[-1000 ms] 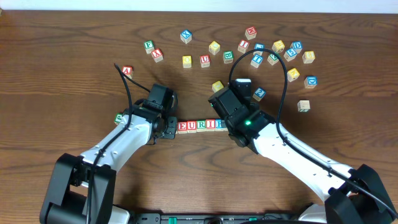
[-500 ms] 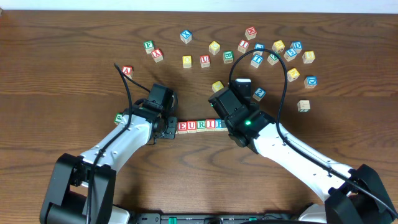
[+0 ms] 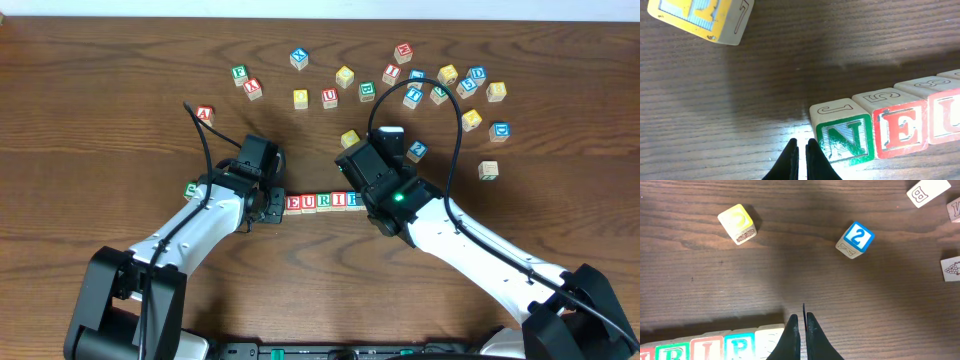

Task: Spell out NEURIPS

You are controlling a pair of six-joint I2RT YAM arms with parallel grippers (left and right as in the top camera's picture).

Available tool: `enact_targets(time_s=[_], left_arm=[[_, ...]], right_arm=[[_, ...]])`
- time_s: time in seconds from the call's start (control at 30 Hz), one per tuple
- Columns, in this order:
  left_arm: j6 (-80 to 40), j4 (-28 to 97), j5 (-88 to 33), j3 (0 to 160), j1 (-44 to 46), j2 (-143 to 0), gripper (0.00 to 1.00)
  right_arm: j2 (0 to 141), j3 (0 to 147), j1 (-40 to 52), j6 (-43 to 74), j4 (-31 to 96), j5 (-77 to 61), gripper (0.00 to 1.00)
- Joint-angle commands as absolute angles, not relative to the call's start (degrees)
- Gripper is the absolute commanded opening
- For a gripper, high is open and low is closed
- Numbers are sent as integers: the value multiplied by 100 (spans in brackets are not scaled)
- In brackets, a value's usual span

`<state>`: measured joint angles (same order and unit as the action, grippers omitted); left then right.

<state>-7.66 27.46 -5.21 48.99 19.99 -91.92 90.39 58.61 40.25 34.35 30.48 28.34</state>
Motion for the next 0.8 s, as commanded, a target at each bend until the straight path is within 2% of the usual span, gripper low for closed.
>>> enact_targets(time_s=[0.0, 0.77], left_arm=[[-740, 2783, -582, 5006, 2008, -9085, 8], [-829, 2788, 113, 5011, 1977, -9083, 7]], right_arm=[[9089, 5916, 4005, 3533, 3068, 2963, 1], [9089, 5916, 4005, 3533, 3074, 2965, 1]])
